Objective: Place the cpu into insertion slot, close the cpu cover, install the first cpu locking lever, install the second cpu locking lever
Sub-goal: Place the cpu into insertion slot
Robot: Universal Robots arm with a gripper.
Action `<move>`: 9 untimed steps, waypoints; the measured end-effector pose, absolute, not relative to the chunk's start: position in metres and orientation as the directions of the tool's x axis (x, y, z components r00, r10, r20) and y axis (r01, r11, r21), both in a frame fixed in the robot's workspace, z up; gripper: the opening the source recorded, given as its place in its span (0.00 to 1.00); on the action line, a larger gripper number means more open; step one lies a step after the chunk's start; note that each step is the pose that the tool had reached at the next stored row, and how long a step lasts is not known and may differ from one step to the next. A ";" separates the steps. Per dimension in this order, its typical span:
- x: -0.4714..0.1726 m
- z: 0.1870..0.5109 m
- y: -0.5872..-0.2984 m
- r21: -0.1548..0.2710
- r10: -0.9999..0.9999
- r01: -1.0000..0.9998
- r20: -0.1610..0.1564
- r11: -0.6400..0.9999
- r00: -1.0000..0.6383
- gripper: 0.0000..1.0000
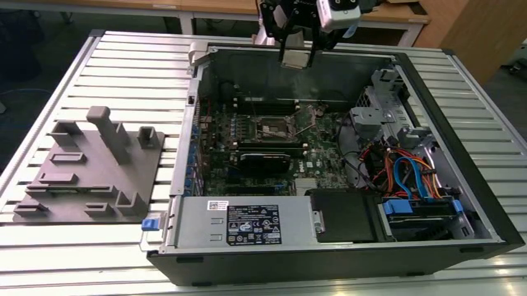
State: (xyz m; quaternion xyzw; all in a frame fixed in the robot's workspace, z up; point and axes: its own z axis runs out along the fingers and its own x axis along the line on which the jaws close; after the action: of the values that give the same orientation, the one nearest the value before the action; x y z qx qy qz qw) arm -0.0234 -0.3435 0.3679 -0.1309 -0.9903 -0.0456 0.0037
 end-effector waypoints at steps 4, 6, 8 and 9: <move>-0.023 0.368 -0.343 0.089 0.265 0.266 0.019 0.960 -0.964 0.54; -0.023 0.368 -0.344 0.089 0.268 0.269 0.019 0.959 -0.963 0.54; -0.023 0.368 -0.343 0.089 0.271 0.272 0.019 0.958 -0.962 0.54; -0.023 0.368 -0.344 0.089 0.273 0.273 0.019 0.958 -0.962 0.54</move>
State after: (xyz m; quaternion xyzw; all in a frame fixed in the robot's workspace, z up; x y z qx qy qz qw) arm -0.0234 -0.3435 0.3678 -0.1380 -0.9894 -0.0456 0.0034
